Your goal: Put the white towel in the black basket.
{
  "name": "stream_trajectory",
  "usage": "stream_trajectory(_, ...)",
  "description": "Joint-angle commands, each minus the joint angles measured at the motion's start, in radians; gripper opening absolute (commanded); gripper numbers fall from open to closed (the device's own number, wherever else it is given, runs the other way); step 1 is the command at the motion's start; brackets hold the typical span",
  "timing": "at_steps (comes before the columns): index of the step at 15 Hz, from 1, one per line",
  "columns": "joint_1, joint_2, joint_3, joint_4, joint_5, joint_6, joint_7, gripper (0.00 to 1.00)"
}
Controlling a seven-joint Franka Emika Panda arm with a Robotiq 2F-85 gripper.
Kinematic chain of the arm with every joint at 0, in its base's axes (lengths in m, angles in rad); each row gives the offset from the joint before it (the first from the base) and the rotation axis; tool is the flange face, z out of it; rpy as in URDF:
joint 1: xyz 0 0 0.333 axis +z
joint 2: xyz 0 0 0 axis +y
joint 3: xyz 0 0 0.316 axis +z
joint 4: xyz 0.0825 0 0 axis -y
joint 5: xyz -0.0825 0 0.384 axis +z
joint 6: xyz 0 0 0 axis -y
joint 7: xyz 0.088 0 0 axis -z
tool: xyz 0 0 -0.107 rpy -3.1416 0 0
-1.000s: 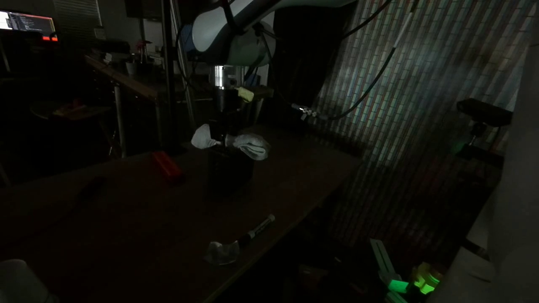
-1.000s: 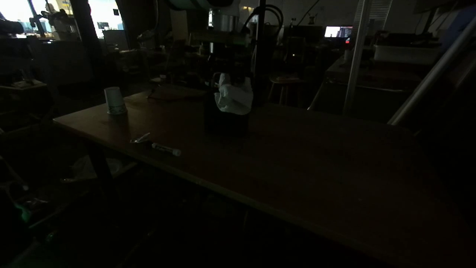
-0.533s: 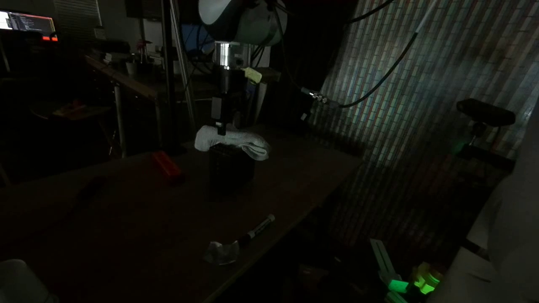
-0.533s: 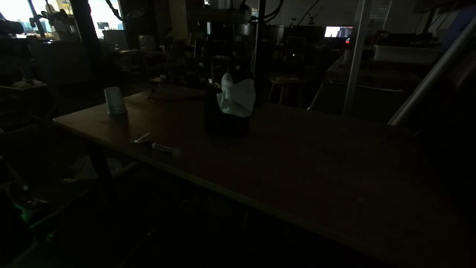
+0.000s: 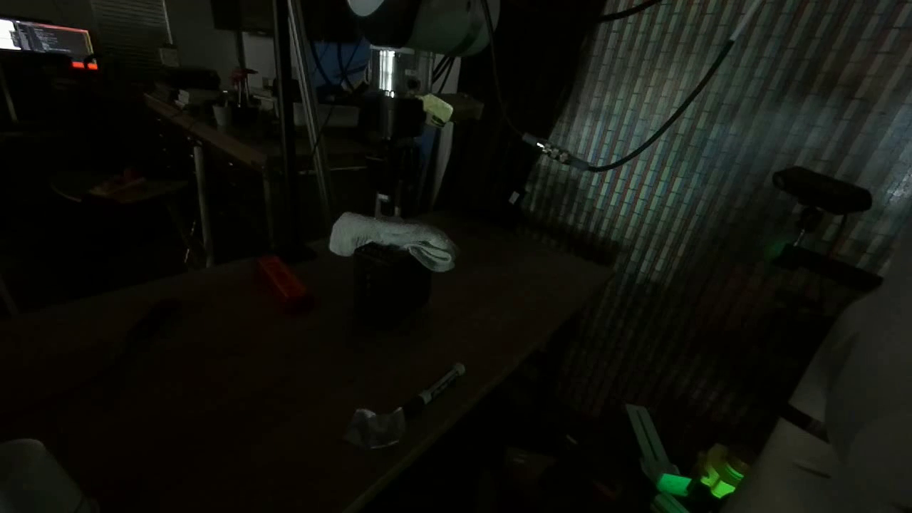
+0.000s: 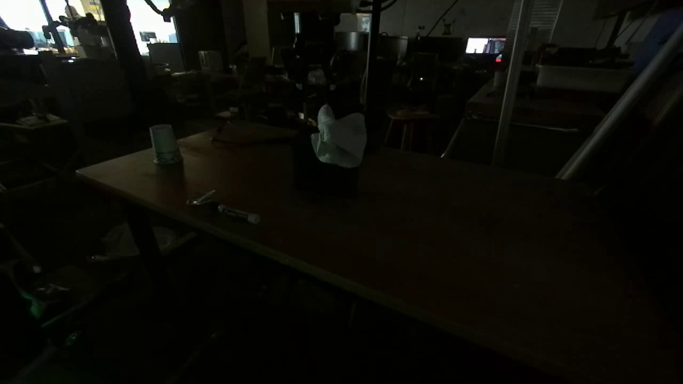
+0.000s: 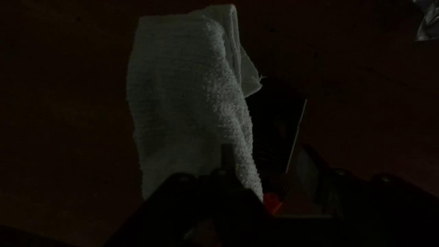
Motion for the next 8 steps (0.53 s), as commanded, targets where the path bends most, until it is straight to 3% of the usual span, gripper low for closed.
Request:
stream_trajectory(1,0.013,-0.007,-0.003,-0.001,-0.052,0.020,0.011,0.20)
stream_trajectory(4,0.017,0.019,-0.003,0.015,-0.091,0.025,0.024,0.00)
stream_trajectory(8,0.021,0.060,-0.003,0.032,-0.137,0.044,0.044,0.00)
